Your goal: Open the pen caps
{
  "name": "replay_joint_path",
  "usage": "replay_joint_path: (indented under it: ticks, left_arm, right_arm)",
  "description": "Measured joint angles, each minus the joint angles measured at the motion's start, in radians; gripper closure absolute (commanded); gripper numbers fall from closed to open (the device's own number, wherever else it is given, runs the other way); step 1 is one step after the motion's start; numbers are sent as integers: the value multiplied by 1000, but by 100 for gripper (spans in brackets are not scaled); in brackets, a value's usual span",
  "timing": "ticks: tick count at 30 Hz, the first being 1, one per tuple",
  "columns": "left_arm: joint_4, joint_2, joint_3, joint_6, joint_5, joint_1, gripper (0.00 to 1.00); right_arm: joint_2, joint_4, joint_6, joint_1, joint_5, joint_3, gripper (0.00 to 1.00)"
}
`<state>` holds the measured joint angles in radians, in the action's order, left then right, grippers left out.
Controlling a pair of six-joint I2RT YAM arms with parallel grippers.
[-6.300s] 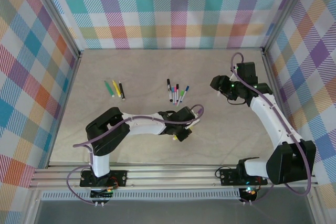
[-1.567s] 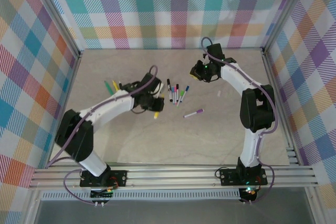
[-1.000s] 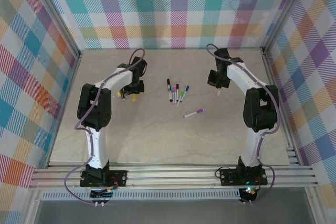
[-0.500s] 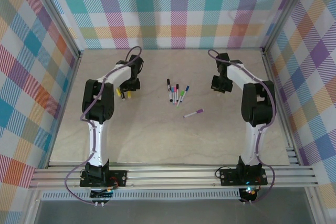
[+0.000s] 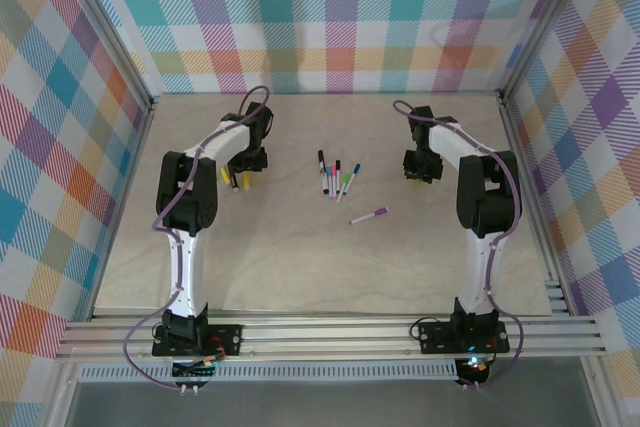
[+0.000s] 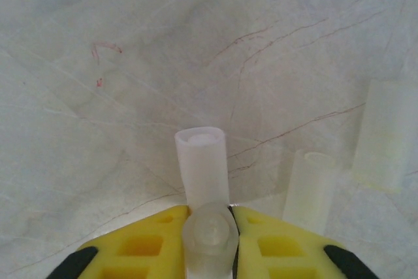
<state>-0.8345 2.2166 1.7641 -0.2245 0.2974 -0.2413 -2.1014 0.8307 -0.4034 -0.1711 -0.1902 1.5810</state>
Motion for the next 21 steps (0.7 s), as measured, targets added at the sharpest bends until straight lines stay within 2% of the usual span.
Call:
replay_joint_path:
  ticks: [8, 13, 21]
  left_arm:
    - [16, -22, -1, 0, -19, -2, 63]
    - [26, -88, -1, 0, -25, -19, 63]
    - [117, -268, -115, -27, -60, -93, 61]
  right_arm:
    - [-2, 13, 0, 0, -4, 0, 66]
    - [15, 34, 0, 0, -8, 0, 64]
    - [242, 45, 2, -19, -7, -52, 57]
